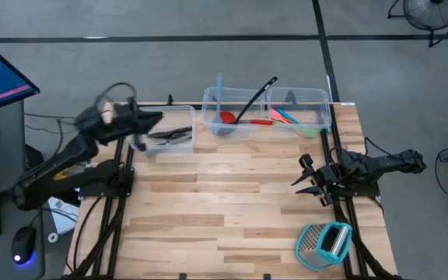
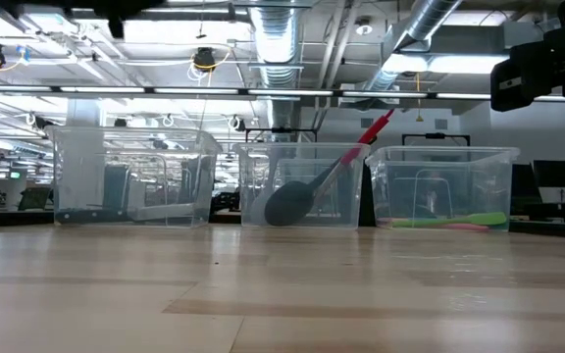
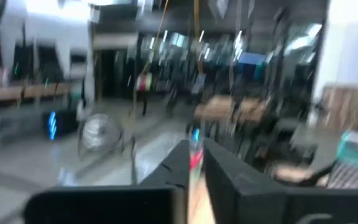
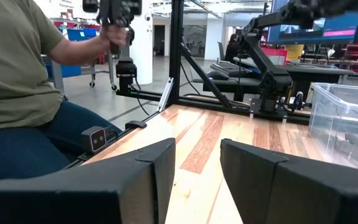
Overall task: Pick & Place Kitchen Items
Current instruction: Return to Home Position
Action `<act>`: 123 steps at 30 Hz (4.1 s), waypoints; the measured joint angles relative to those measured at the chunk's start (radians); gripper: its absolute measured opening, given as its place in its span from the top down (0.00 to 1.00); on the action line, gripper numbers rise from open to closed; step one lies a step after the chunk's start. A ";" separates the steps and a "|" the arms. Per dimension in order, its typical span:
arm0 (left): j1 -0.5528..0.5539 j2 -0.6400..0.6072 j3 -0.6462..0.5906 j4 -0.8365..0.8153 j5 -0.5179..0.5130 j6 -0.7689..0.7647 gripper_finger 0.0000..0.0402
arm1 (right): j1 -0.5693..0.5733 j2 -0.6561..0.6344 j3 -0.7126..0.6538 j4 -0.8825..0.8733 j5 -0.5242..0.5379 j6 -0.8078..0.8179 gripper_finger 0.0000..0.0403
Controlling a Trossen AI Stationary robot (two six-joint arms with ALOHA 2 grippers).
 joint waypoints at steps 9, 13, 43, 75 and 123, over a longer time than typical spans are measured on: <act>-0.165 -0.286 -0.067 0.036 -0.074 -0.034 1.00 | 0.000 0.000 0.000 0.000 0.000 0.000 0.69; -0.235 -0.423 -0.157 0.034 -0.140 -0.060 1.00 | 0.000 0.000 0.000 0.000 0.000 0.000 0.69; -0.574 -0.414 -0.585 0.272 -0.237 -0.003 1.00 | 0.000 -0.001 0.000 -0.004 0.000 0.000 0.69; -0.607 -0.399 -0.585 0.018 -0.075 0.042 0.99 | 0.000 -0.001 0.000 -0.002 -0.001 0.000 0.69; -0.607 -0.494 -0.585 0.073 -0.073 0.042 0.99 | 0.000 -0.001 0.000 -0.002 -0.001 0.000 0.69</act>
